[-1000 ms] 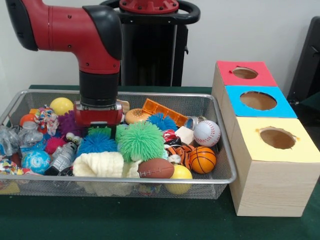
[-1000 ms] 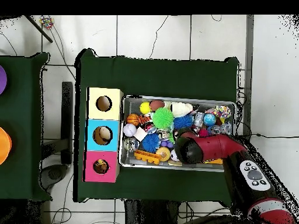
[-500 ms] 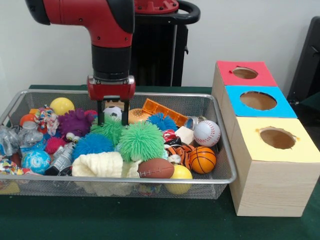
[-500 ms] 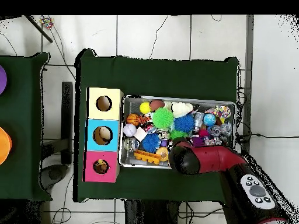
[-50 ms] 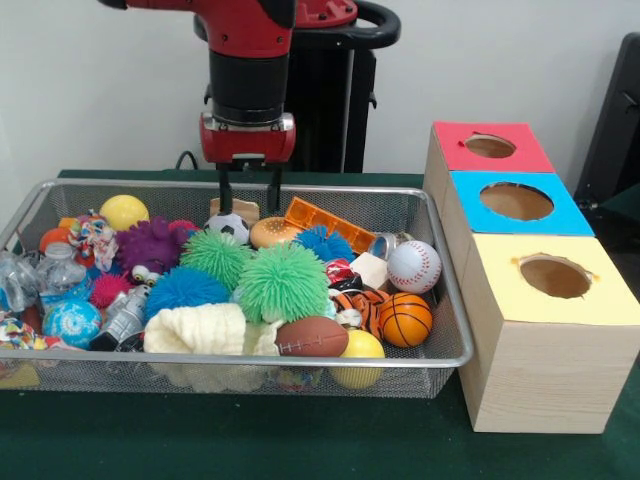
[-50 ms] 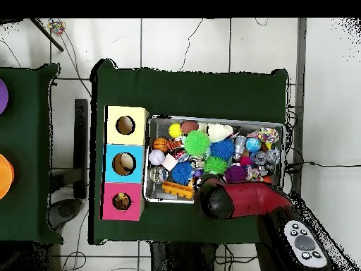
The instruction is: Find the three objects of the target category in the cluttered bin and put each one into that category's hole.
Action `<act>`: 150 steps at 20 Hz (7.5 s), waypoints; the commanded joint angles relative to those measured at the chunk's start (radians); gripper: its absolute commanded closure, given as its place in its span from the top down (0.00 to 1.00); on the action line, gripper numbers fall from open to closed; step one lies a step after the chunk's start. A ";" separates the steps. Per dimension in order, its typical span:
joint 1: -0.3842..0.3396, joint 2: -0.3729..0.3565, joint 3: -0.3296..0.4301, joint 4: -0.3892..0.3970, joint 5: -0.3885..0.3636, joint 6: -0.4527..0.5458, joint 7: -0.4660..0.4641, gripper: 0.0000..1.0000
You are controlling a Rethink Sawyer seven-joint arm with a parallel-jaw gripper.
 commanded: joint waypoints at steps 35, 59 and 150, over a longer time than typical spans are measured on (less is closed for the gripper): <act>0.425 0.365 -0.196 -0.340 0.372 -0.218 0.205 1.00; 0.347 0.134 -0.101 -0.286 0.411 0.186 0.052 1.00; 0.426 0.397 -0.290 -0.451 0.372 0.264 0.071 1.00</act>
